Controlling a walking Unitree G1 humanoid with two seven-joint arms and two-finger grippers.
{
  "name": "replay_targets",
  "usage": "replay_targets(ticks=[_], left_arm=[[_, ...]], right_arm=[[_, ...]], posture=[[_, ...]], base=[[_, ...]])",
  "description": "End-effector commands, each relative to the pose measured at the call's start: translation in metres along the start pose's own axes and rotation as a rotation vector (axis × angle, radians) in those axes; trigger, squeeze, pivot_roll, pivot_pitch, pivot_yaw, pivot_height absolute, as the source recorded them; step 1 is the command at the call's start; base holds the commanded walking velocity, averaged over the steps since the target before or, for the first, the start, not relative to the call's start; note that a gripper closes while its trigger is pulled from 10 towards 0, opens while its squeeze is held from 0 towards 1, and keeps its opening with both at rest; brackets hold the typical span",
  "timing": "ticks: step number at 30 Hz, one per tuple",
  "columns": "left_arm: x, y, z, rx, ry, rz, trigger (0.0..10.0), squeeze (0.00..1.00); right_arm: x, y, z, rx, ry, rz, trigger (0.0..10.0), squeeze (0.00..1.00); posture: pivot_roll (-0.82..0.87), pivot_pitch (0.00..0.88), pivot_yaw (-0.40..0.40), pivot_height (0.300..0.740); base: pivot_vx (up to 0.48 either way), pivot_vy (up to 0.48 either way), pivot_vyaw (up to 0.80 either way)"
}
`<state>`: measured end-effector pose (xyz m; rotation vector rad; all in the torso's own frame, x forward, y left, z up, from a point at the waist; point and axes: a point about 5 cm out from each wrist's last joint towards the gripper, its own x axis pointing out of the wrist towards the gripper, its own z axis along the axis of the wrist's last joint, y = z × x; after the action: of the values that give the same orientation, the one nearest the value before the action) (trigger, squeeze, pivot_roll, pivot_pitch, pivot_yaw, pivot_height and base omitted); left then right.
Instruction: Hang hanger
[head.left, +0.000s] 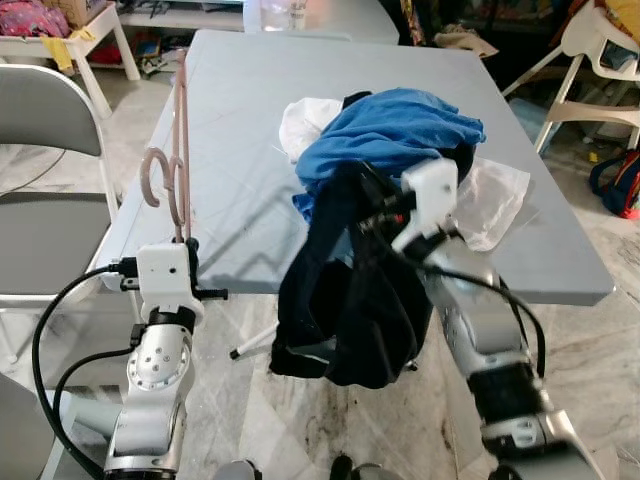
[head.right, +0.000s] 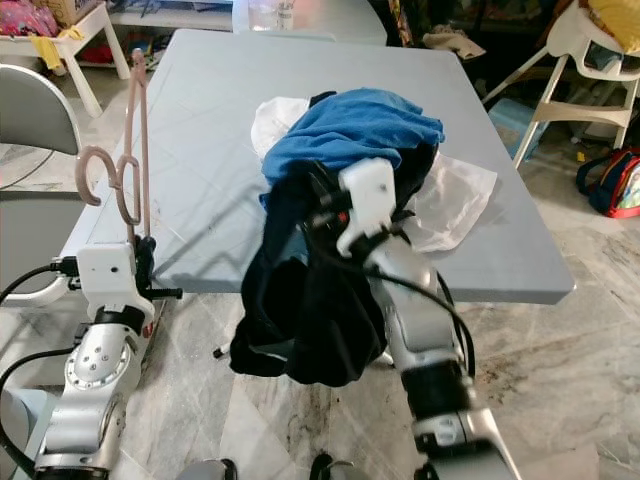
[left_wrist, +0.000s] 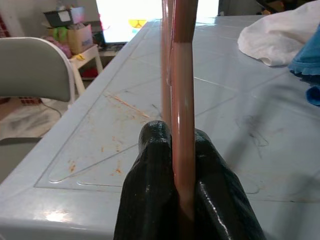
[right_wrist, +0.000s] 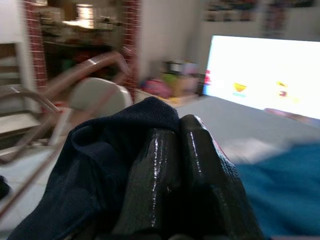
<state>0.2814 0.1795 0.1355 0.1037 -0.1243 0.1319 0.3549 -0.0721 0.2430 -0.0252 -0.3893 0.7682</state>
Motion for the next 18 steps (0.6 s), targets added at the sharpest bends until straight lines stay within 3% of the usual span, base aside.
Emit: replay_targets(ticks=[1,4,7,10,13,17,18], left_arm=[[-0.004,0.002,-0.008,0.011,0.045,0.024,10.0,0.0],[-0.005,0.005,-0.004,0.009,0.021,0.053,10.0,0.0],[-0.008,0.007,-0.002,0.008,0.013,0.068,10.0,0.0],[-0.012,0.01,-0.002,0.007,0.012,0.089,10.0,0.0],[-0.016,0.012,-0.001,0.004,0.012,0.109,10.0,0.0],[-0.021,0.013,-0.001,0.004,0.016,0.127,10.0,0.0],[-0.021,0.013,-0.001,0.004,0.016,0.127,10.0,0.0]], right_arm=[[0.019,-0.008,0.019,-0.018,-0.034,0.045,10.0,0.0],[0.047,-0.027,0.044,-0.029,-0.037,0.009,10.0,0.0],[0.06,-0.039,0.065,-0.031,-0.059,-0.05,10.0,0.0],[0.07,-0.059,0.095,-0.048,-0.097,-0.209,10.0,0.0],[0.069,-0.074,0.125,-0.074,-0.187,-0.336,10.0,0.0],[0.063,-0.088,0.165,-0.202,-0.329,-0.466,10.0,0.0],[0.063,-0.088,0.165,-0.202,-0.329,-0.466,10.0,0.0]], posture=[[0.25,0.204,-0.092,0.74],[0.27,0.209,-0.106,0.74],[0.29,0.215,-0.12,0.74],[0.31,0.219,-0.132,0.74],[0.34,0.225,-0.141,0.74],[0.36,0.232,-0.146,0.74],[0.36,0.232,-0.146,0.74]], base=[[0.0,0.0,0.0],[0.0,0.0,0.0],[0.0,0.0,0.0],[0.0,0.0,0.0],[0.0,0.0,0.0],[0.0,0.0,0.0],[0.0,0.0,0.0]])
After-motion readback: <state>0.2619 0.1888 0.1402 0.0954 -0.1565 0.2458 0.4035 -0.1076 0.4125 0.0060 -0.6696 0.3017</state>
